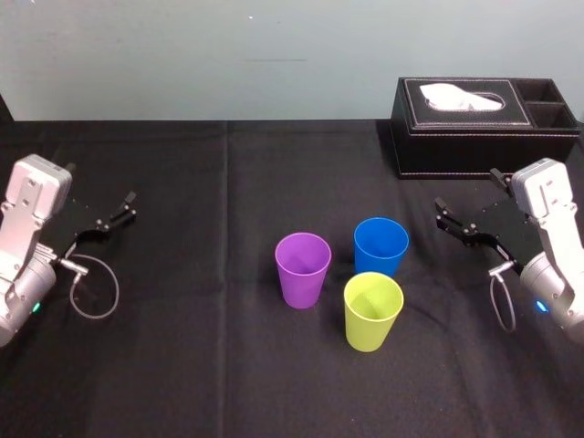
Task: Stack the three plastic cups sequentially using one hand.
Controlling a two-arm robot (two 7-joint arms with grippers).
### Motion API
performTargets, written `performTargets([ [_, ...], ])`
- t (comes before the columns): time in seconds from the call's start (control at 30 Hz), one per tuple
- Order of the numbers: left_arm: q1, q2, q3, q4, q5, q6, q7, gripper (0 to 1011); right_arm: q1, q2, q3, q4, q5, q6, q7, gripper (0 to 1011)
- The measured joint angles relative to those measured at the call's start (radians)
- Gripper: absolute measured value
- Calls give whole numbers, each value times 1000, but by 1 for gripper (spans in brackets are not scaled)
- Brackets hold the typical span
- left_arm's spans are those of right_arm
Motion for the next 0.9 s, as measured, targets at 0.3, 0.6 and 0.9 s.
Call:
performTargets([
  [0.3, 0, 0, 0, 0, 0, 0, 0, 1011, 0, 0, 0, 0, 0, 0, 0, 1003],
  [0.6, 0, 0, 0, 0, 0, 0, 0, 1011, 0, 0, 0, 0, 0, 0, 0, 1003],
  [0.9, 0, 0, 0, 0, 0, 0, 0, 1011, -8, -3, 12, -14, -1, 2, 16, 1003],
])
